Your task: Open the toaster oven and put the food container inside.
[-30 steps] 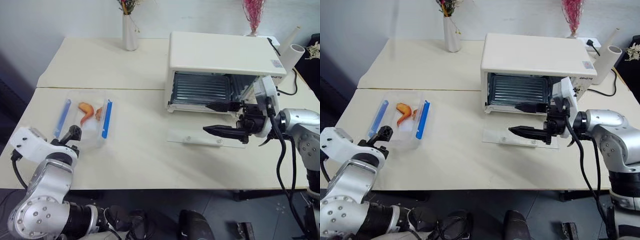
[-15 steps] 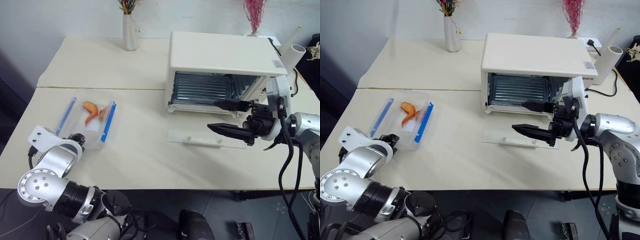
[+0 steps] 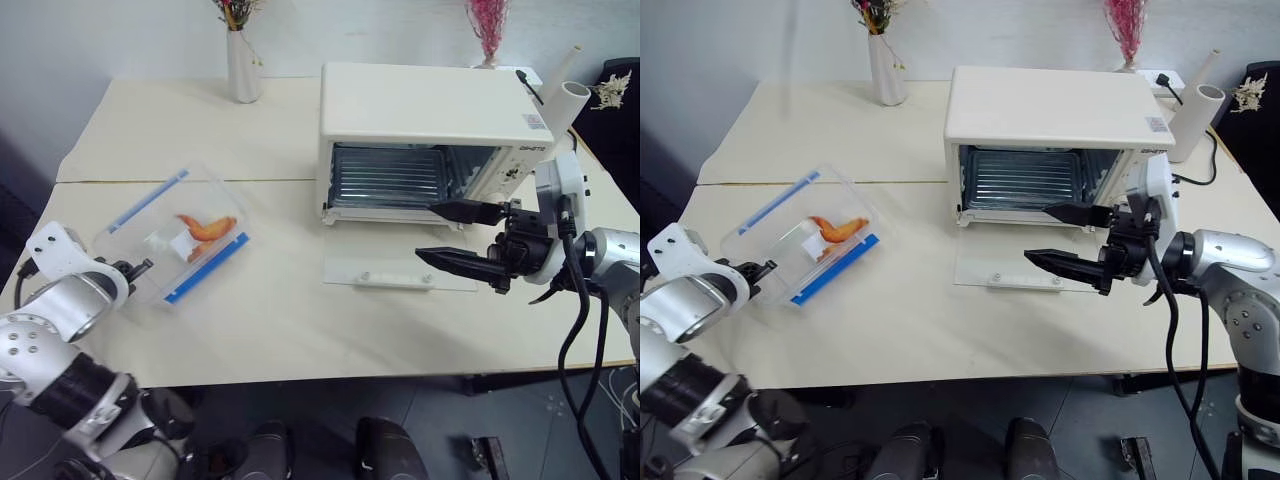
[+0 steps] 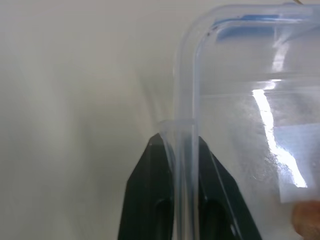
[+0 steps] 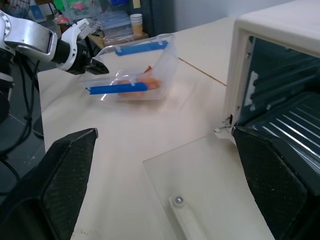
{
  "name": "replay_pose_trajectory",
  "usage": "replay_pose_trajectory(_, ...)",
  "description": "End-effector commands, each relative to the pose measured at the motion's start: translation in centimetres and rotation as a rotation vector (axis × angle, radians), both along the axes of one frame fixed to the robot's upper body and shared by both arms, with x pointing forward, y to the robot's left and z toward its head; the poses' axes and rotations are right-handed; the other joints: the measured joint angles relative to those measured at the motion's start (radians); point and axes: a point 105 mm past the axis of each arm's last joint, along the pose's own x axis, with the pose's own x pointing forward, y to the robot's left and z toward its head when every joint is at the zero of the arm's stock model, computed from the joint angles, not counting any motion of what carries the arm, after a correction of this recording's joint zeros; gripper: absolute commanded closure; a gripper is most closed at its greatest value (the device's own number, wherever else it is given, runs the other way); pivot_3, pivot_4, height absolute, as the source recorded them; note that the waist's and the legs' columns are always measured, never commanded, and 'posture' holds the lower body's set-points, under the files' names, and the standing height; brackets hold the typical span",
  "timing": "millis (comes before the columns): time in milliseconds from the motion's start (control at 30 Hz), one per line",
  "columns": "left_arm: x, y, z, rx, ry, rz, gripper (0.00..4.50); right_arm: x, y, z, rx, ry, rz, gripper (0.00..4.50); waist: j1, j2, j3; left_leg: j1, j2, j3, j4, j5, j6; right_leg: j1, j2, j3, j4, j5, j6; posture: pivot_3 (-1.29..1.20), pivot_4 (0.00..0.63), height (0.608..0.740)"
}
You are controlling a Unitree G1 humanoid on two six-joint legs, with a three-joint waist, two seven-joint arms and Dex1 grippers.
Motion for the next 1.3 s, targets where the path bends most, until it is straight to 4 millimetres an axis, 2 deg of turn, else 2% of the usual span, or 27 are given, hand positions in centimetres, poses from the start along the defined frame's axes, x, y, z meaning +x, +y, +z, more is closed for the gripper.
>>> replay_pose_trajectory(33,0.1,0.3,0.4,0.041,0.052,-0.130,4.50,-0.3,-0.8,1.0,0.000,-0.033,-0.016,0.00,0.000,0.000,0.000,0.000,0.000,0.000,0.000,0.000,0.000,0.000,0.000,0.000,0.000,0.000,0.000,0.00,0.150,0.740)
replay_pose_trajectory(233,1.1,-0.9,0.9,0.088,0.143,-0.395,4.50,-0.4,-1.6,0.3,-0.015,-0.007,-0.050,0.00,0.007,-0.001,0.000,-0.001,0.000,0.005,-0.001,0.000,0.000,-0.001,0.000,0.000,-0.001,0.000,0.000,0.00,0.150,0.740)
replay_pose_trajectory(433,3.4,-3.8,4.0,0.074,0.095,-0.570,4.50,-0.8,-3.7,-0.4,-0.035,0.032,-0.137,0.00,0.023,-0.004,0.002,-0.005,-0.001,0.007,0.000,0.000,0.000,-0.002,0.000,-0.001,-0.002,0.000,0.000,0.00,0.150,0.740)
replay_pose_trajectory(567,4.8,-6.8,6.3,0.061,0.048,-0.676,4.50,-1.7,-5.5,-1.1,-0.002,0.112,-0.210,0.00,0.020,-0.006,0.003,-0.005,0.000,0.007,0.000,0.000,0.000,-0.002,0.001,-0.002,-0.002,0.000,0.000,0.00,0.150,0.740)
replay_pose_trajectory(667,5.6,-9.6,7.9,0.069,0.026,-0.762,4.50,-2.3,-6.3,-1.6,-0.025,0.099,-0.272,0.00,0.015,-0.007,0.003,-0.004,0.000,0.008,0.000,0.000,0.001,-0.002,0.001,-0.001,-0.002,0.000,0.000,0.00,0.150,0.740)
replay_pose_trajectory(833,6.5,-14.1,9.2,0.083,0.005,-0.892,4.50,-2.9,-6.9,-2.1,-0.044,0.081,-0.331,0.00,0.016,-0.007,0.004,-0.004,0.000,0.009,0.000,0.000,0.001,-0.002,0.001,0.000,-0.001,0.000,0.001,0.00,0.150,0.740)
replay_pose_trajectory(967,6.4,-17.2,9.4,0.083,-0.002,-1.007,4.50,-3.5,-7.1,-2.2,-0.039,0.073,-0.368,0.00,0.017,-0.007,0.004,-0.004,0.000,0.009,0.000,0.001,0.001,-0.002,0.001,0.000,-0.001,0.000,0.001,0.00,0.150,0.740)
replay_pose_trajectory(1300,7.4,-25.4,8.4,0.091,-0.005,-1.191,4.50,-4.9,-7.6,-2.6,-0.017,0.063,-0.455,0.00,0.023,-0.008,0.004,-0.004,-0.001,0.008,0.001,0.001,0.001,-0.002,0.001,0.000,-0.002,0.000,0.001,0.00,0.150,0.740)
